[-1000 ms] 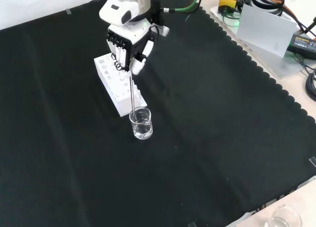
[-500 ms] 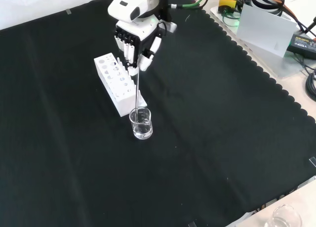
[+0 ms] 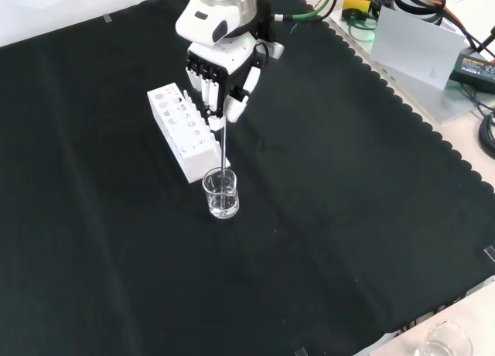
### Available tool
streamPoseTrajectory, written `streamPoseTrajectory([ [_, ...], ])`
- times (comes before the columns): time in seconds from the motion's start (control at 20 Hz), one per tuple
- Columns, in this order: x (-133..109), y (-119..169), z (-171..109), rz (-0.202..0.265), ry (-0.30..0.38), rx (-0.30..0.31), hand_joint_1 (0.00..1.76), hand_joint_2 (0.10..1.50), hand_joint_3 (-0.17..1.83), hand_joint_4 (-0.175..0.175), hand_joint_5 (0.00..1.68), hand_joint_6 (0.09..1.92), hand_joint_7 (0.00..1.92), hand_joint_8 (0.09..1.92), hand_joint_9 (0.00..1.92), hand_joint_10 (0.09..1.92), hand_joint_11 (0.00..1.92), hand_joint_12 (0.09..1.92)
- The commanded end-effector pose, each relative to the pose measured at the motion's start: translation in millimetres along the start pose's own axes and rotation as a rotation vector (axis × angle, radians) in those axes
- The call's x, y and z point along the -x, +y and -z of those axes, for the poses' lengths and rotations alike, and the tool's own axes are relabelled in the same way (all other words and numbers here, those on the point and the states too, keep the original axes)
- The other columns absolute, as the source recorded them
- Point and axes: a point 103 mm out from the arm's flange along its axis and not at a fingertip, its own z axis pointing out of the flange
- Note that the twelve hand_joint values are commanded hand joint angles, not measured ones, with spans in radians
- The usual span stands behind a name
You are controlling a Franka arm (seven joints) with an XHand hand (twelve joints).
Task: Stir in the beaker to the left of the white test tube rack with the glass rod.
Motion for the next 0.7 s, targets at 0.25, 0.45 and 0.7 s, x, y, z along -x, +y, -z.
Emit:
streamPoseTrajectory([
  [0.25, 29, 20, 3, -0.009, 0.027, -0.006, 1.33, 1.03, -0.17, -0.168, 1.44, 0.09, 1.45, 0.41, 1.72, 0.40, 1.66, 0.37],
  [0.45, 45, 4, 4, -0.040, 0.015, -0.008, 1.33, 1.03, -0.17, -0.168, 1.44, 0.09, 1.45, 0.41, 1.73, 0.40, 1.66, 0.37],
  [0.7, 43, -22, 1, -0.060, -0.003, -0.019, 1.33, 1.03, -0.17, -0.168, 1.44, 0.09, 1.45, 0.41, 1.73, 0.40, 1.66, 0.38],
])
